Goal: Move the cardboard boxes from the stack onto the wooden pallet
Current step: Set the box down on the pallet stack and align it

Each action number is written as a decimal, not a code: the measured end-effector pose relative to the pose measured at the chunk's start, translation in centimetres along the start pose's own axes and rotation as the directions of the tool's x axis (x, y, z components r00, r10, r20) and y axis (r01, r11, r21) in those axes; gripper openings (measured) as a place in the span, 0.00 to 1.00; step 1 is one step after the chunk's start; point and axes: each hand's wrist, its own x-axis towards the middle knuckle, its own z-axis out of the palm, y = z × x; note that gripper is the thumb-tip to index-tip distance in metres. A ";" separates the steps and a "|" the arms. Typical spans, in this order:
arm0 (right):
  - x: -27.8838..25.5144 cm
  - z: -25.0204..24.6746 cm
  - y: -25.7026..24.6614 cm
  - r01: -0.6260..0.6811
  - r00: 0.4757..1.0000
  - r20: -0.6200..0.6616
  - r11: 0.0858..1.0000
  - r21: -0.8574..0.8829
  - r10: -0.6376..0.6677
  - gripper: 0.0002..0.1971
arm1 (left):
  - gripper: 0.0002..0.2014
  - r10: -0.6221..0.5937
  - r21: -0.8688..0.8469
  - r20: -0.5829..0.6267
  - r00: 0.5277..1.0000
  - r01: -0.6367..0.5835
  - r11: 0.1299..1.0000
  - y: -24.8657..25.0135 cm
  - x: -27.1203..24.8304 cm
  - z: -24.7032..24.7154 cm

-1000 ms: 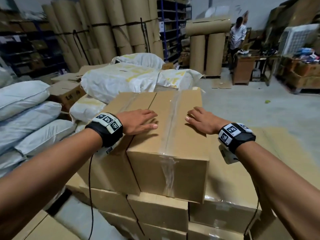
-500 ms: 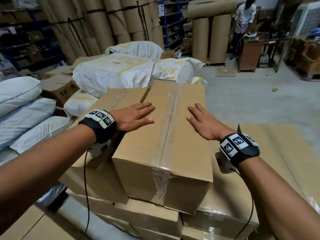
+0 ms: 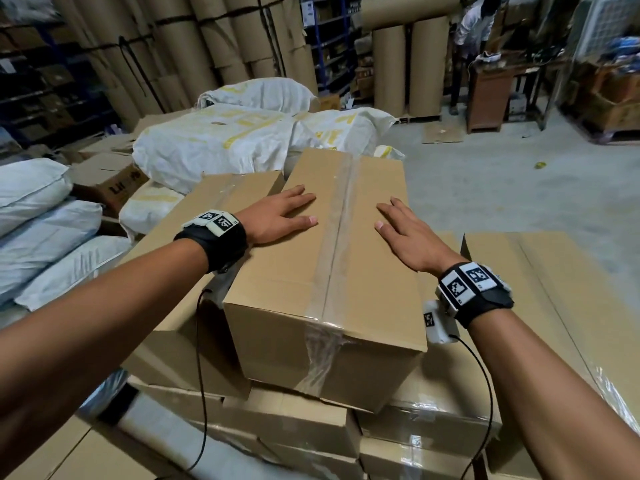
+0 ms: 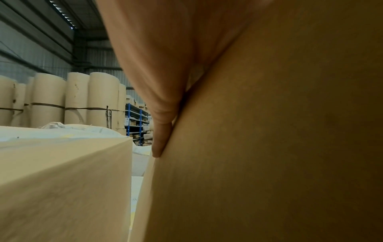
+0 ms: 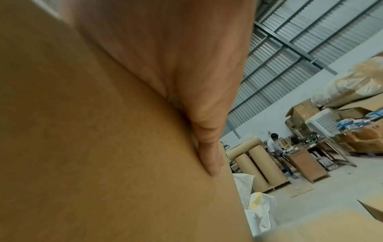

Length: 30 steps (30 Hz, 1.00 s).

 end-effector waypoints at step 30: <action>-36.9 -1.7 -9.8 0.105 0.992 -0.061 0.991 -0.086 -0.110 0.32 | 0.38 -0.027 -0.190 -0.269 0.963 -0.026 0.981 15.7 -36.2 9.1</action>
